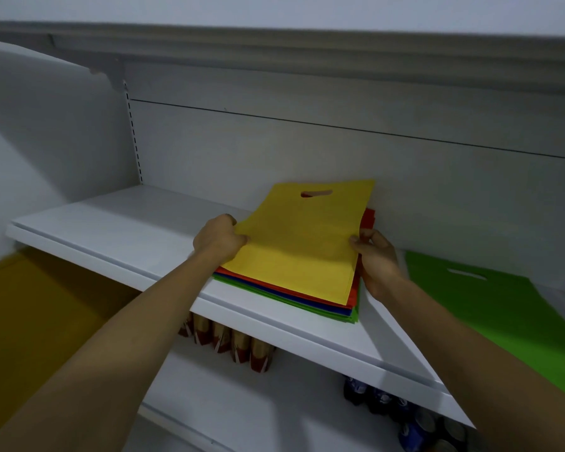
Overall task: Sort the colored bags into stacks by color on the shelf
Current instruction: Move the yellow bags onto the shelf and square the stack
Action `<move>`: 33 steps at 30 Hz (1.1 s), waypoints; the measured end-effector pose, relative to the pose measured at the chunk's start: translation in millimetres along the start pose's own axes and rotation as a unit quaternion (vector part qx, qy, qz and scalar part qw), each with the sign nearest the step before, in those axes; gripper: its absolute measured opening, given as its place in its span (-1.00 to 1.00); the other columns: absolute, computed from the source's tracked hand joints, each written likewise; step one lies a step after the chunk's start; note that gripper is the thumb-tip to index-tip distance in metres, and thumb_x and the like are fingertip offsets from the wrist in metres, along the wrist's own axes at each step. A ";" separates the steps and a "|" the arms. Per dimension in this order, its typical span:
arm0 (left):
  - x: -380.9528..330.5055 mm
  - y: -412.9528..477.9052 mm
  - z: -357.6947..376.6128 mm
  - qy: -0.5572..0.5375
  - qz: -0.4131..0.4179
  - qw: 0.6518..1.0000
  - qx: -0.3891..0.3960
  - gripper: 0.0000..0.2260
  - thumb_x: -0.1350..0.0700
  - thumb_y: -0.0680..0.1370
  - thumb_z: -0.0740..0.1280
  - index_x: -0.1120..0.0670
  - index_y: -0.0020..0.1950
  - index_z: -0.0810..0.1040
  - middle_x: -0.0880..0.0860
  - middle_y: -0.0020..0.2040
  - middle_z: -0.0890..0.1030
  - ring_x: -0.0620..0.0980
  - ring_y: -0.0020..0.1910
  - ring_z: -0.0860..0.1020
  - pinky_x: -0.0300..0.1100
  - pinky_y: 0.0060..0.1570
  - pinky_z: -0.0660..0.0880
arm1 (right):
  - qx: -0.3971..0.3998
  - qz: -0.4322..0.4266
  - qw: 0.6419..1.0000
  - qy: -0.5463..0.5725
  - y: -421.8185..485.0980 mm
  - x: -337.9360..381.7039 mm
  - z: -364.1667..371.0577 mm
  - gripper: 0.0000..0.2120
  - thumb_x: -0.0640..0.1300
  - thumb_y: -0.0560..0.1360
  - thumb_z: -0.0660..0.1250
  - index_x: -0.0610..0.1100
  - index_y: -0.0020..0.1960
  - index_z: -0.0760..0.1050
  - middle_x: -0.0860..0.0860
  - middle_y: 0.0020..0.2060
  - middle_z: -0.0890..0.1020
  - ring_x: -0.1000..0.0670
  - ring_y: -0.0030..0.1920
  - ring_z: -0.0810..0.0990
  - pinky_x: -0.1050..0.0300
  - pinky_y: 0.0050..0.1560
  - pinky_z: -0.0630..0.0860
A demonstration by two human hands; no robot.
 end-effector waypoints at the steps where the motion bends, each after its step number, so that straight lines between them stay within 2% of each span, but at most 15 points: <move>1: 0.6 0.3 -2.0 -0.014 0.001 1.000 -0.006 -0.51 -0.08 0.52 0.37 0.11 0.38 0.42 0.11 0.23 0.55 0.13 0.14 0.53 -0.13 -0.08 0.44 | 0.000 -0.001 1.000 -0.001 -0.5 -0.4 -0.1 -0.87 -0.32 0.56 0.27 -0.13 -0.09 0.49 -0.10 -0.04 0.63 -0.12 -0.02 0.60 -0.07 0.10 0.56; 5: 2.8 -3.2 -10.0 -0.048 0.019 0.998 -0.033 -0.67 -0.03 0.58 0.28 0.13 0.25 0.48 0.13 0.05 0.59 0.09 -0.08 0.49 -0.14 -0.17 0.40 | -0.007 0.000 1.000 -0.006 -0.5 -3.2 -1.9 -0.87 -0.33 0.55 0.28 -0.13 -0.10 0.49 -0.12 -0.02 0.62 -0.05 -0.09 0.60 -0.01 0.05 0.57; 10: 0.4 -12.5 -17.7 -0.098 0.040 0.991 -0.077 -0.69 0.01 0.62 0.22 0.15 0.28 0.42 0.14 0.00 0.56 0.07 -0.12 0.48 -0.12 -0.18 0.39 | -0.034 0.000 0.999 -0.007 1.5 3.0 -5.4 -0.91 -0.28 0.55 0.31 -0.11 -0.08 0.50 -0.07 -0.04 0.63 -0.11 0.02 0.61 -0.09 0.17 0.54; 14: -12.1 -9.4 -18.7 -0.185 0.044 0.977 -0.094 -0.73 0.06 0.63 0.23 0.20 0.24 0.42 0.04 -0.30 0.47 -0.01 -0.35 0.43 -0.15 -0.38 0.31 | -0.042 0.010 0.999 0.002 4.3 10.8 -11.4 -0.97 -0.18 0.53 0.37 -0.09 -0.09 0.55 -0.07 -0.02 0.65 -0.13 0.08 0.62 -0.10 0.20 0.53; 16: -22.0 -7.7 -13.7 -0.201 0.054 0.973 -0.096 -0.75 0.04 0.62 0.23 0.20 0.19 0.43 0.04 -0.36 0.44 0.01 -0.41 0.41 -0.15 -0.40 0.30 | -0.055 0.009 0.998 -0.020 4.7 13.3 -19.6 -0.94 -0.17 0.54 0.36 -0.16 -0.08 0.56 -0.10 -0.03 0.65 -0.17 0.07 0.62 -0.14 0.20 0.52; 18: -34.3 -12.9 -10.5 -0.197 0.070 0.972 -0.105 -0.72 0.00 0.62 0.24 0.18 0.18 0.43 0.05 -0.36 0.46 0.07 -0.39 0.43 -0.13 -0.36 0.34 | -0.093 -0.017 0.993 -0.071 5.0 22.0 -34.8 -0.83 -0.16 0.56 0.33 -0.30 -0.02 0.55 -0.23 0.02 0.64 -0.23 0.02 0.61 -0.19 0.18 0.51; 20: -55.7 -23.0 -5.6 -0.181 0.101 0.972 -0.112 -0.69 -0.05 0.62 0.22 0.19 0.17 0.42 0.06 -0.37 0.46 0.11 -0.38 0.46 -0.12 -0.37 0.36 | -0.131 -0.058 0.983 -0.117 2.5 37.2 -56.8 -0.77 -0.15 0.57 0.29 -0.35 0.00 0.51 -0.30 0.02 0.61 -0.14 -0.14 0.55 -0.08 0.01 0.54; 23: -92.9 -44.5 -1.0 -0.146 0.143 0.971 -0.127 -0.66 -0.07 0.63 0.18 0.20 0.16 0.38 0.06 -0.39 0.45 0.13 -0.41 0.47 -0.12 -0.45 0.32 | -0.178 -0.102 0.967 -0.150 -7.4 54.7 -96.2 -0.65 -0.09 0.56 0.30 -0.43 -0.04 0.44 -0.38 -0.09 0.56 -0.06 -0.23 0.43 0.09 -0.21 0.32; 26: -133.9 -65.0 6.6 -0.117 0.168 0.970 -0.133 -0.61 -0.10 0.63 0.13 0.22 0.20 0.36 0.19 -0.29 0.54 0.24 -0.31 0.54 0.00 -0.38 0.44 | -0.218 -0.124 0.951 -0.181 -25.4 71.7 -142.5 -0.67 -0.02 0.56 0.30 -0.28 -0.19 0.41 -0.21 -0.28 0.49 -0.08 -0.32 0.40 0.08 -0.33 0.23; 28: -164.3 -79.7 17.4 -0.105 0.177 0.971 -0.121 -0.59 -0.10 0.63 0.12 0.23 0.23 0.36 0.27 -0.18 0.57 0.29 -0.22 0.55 0.05 -0.31 0.46 | -0.244 -0.124 0.942 -0.196 -40.0 83.0 -177.2 -0.71 0.00 0.57 0.30 -0.21 -0.17 0.43 -0.10 -0.27 0.50 -0.04 -0.36 0.40 0.13 -0.38 0.25; 30: -197.2 -96.6 31.9 -0.110 0.193 0.969 -0.105 -0.60 -0.09 0.63 0.13 0.22 0.24 0.38 0.30 -0.14 0.58 0.32 -0.18 0.55 0.05 -0.28 0.45 | -0.268 -0.128 0.934 -0.199 -54.1 95.2 -215.5 -0.72 0.02 0.56 0.30 -0.23 -0.09 0.48 -0.09 -0.22 0.53 -0.06 -0.30 0.44 0.16 -0.37 0.29; 33: -249.7 -122.6 59.8 -0.150 0.216 0.963 -0.060 -0.71 -0.07 0.60 0.23 0.16 0.09 0.45 0.27 -0.14 0.59 0.29 -0.16 0.56 0.05 -0.25 0.48 | -0.297 -0.131 0.922 -0.210 -75.0 113.5 -279.8 -0.73 0.02 0.58 0.28 -0.20 -0.03 0.47 -0.11 -0.17 0.53 -0.10 -0.23 0.45 0.14 -0.36 0.31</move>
Point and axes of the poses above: each hand's wrist, its own y-axis towards the middle knuckle, its own z-axis out of the palm, x = y × z, the point moved 10 cm from there along y, towards the middle knuckle
